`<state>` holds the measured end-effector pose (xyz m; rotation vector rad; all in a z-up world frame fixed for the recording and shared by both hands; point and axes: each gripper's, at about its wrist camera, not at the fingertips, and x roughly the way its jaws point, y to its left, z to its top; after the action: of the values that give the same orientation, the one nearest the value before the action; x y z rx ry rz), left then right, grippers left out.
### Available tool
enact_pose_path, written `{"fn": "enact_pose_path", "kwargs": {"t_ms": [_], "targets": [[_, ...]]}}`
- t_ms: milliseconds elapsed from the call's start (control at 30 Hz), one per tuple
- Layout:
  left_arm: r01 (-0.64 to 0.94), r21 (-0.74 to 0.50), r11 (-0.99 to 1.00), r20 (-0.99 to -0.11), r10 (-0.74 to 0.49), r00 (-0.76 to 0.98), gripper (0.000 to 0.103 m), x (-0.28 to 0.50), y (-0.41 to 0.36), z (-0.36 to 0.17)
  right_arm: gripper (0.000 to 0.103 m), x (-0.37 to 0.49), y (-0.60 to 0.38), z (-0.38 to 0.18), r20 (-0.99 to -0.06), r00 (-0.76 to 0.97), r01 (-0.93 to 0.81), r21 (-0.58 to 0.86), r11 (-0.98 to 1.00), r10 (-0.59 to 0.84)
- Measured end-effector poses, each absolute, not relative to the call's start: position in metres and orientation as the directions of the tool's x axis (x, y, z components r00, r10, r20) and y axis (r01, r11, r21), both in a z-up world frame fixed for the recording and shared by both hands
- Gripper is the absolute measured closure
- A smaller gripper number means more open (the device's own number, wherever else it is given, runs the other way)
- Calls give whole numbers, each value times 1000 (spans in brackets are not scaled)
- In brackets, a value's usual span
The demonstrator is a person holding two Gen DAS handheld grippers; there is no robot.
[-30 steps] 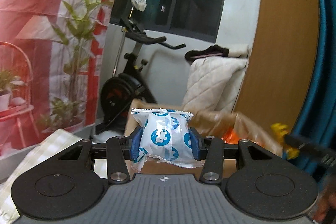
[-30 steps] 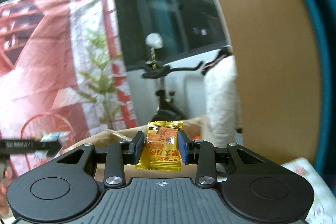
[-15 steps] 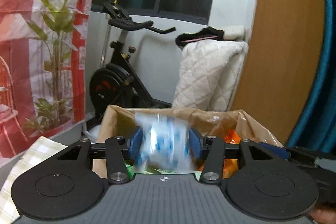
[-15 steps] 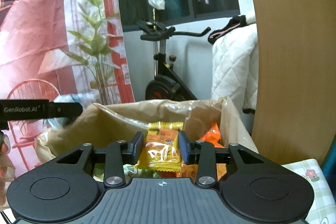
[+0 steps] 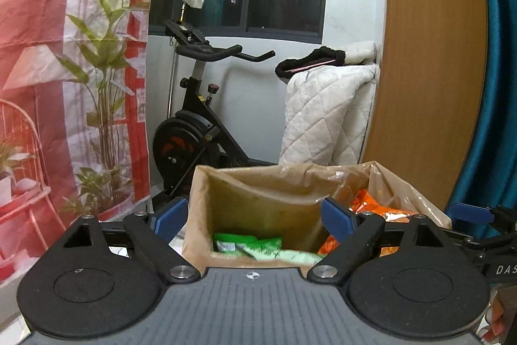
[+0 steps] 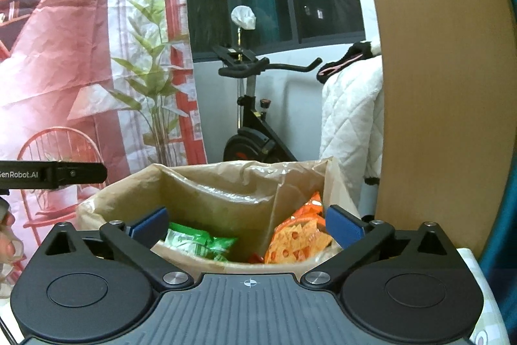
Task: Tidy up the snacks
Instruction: 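Move both open tools back down toward the snack pile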
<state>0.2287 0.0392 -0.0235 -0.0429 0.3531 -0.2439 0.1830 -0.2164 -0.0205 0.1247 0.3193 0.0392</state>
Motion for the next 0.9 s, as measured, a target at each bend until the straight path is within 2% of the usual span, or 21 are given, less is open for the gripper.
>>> {"fn": "enact_pose_path", "kwargs": {"t_ms": [367,500,900], "targets": [[221,-112,969,-397,-247,884,12,184,57,-44,0,140,-227,-36,-324,941,-34,195,980,97],[193,-159,968,-437,-245,866,12,170,68,-59,0,125,-234,-53,-340,935,-22,218,976,97],[165,-183,969,-541,-239,806,13,161,72,-116,0,102,-257,-120,-430,897,4,234,972,100]]}}
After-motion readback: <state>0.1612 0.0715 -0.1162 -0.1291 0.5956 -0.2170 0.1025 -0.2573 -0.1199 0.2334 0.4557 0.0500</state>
